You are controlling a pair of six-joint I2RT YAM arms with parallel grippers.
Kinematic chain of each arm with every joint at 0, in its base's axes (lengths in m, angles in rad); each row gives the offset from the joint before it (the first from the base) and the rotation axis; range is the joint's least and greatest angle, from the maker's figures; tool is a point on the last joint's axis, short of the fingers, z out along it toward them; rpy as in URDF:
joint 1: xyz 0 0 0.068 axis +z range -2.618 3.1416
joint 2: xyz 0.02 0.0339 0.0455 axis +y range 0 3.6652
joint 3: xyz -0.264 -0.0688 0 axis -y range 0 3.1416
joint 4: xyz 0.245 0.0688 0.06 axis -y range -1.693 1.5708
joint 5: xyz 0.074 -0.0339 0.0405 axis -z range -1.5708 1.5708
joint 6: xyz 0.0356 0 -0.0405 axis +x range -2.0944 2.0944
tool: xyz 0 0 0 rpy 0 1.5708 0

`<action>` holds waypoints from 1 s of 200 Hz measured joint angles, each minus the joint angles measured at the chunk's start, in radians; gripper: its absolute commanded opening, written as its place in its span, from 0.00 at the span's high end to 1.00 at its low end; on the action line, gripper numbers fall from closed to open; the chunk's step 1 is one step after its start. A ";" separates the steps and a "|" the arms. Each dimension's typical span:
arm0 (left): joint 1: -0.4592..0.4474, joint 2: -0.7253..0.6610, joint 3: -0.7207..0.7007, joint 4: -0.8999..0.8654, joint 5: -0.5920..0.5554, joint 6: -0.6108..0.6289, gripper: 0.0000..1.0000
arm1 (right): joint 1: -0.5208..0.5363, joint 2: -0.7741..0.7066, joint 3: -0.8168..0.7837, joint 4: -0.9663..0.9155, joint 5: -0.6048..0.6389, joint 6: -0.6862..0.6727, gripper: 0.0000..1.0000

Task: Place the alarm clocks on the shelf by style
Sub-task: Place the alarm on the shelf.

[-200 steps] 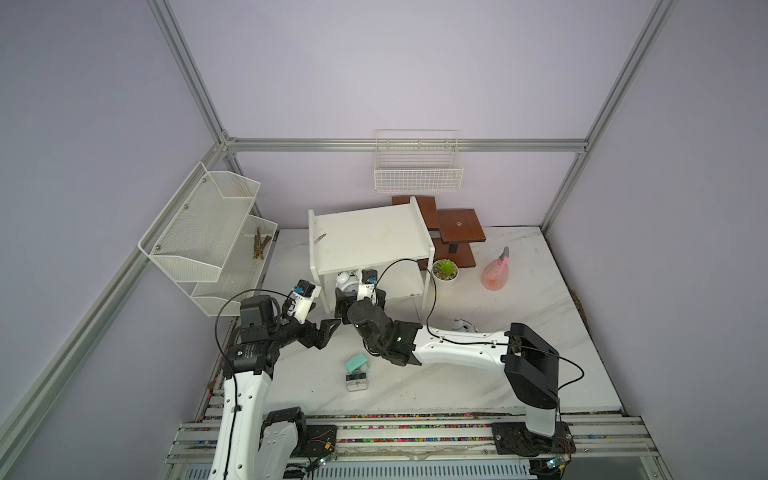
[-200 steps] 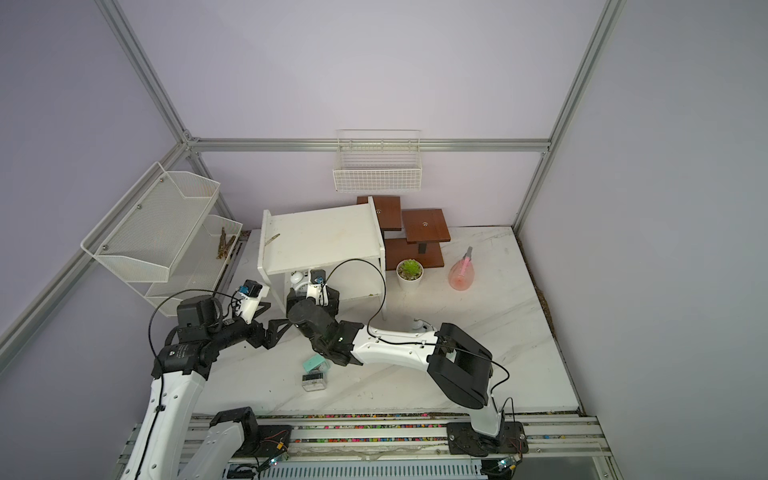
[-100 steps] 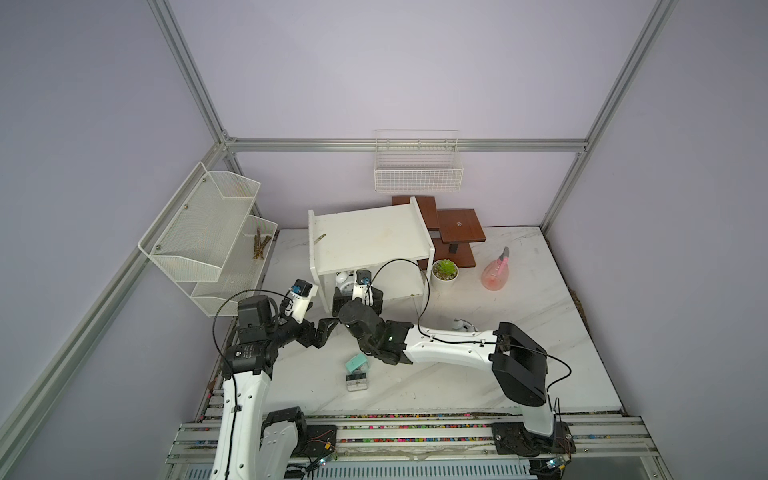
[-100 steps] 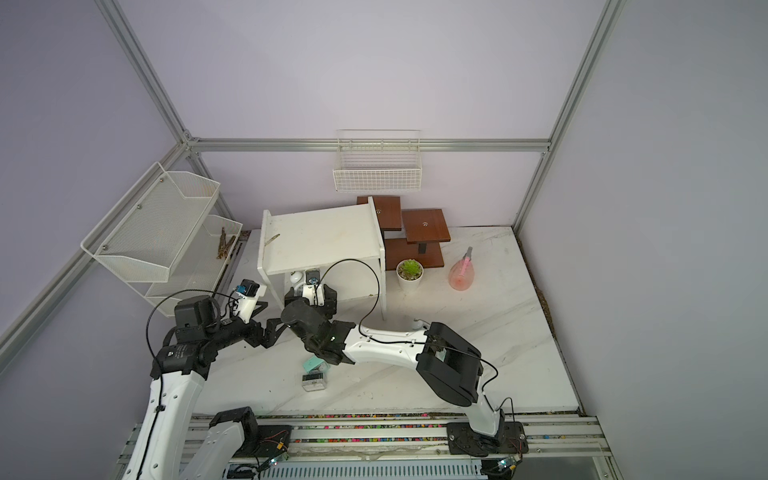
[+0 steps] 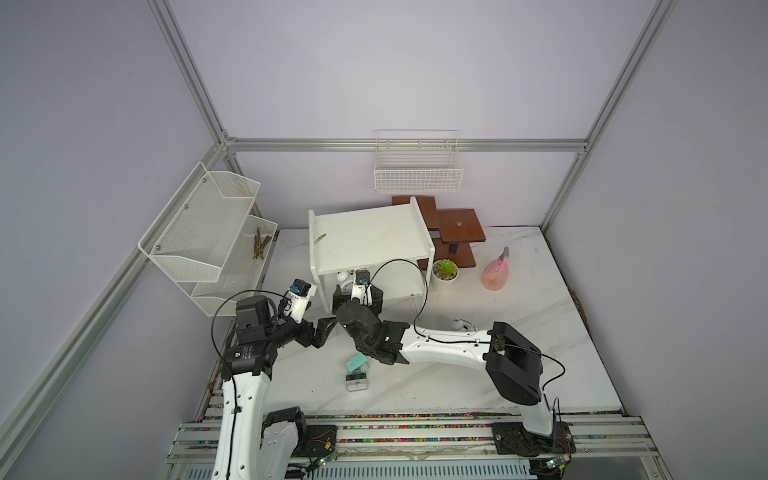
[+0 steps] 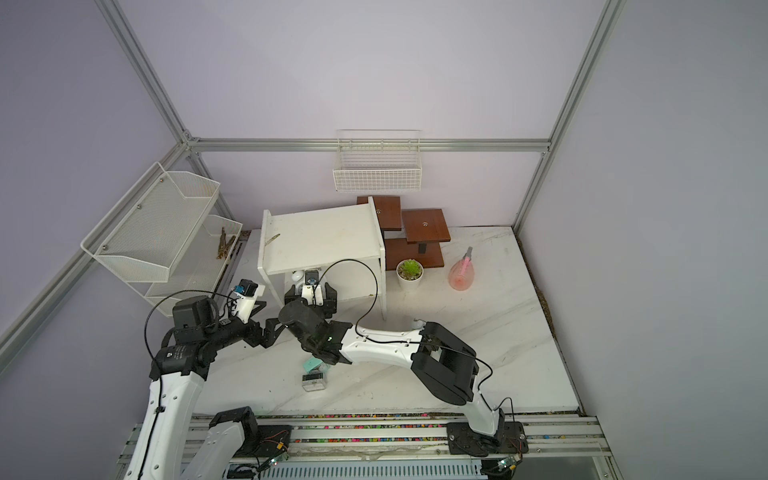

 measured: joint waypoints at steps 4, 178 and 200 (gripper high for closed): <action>0.001 0.000 0.000 0.000 0.002 0.000 0.01 | 0.000 0.000 0.001 0.000 0.002 0.000 0.31; 0.012 -0.005 0.000 -0.003 0.058 0.000 0.00 | 0.002 0.014 0.014 -0.008 0.006 0.001 0.01; 0.012 -0.005 0.000 -0.003 0.062 0.000 0.00 | 0.008 -0.001 -0.016 -0.003 0.006 -0.001 0.01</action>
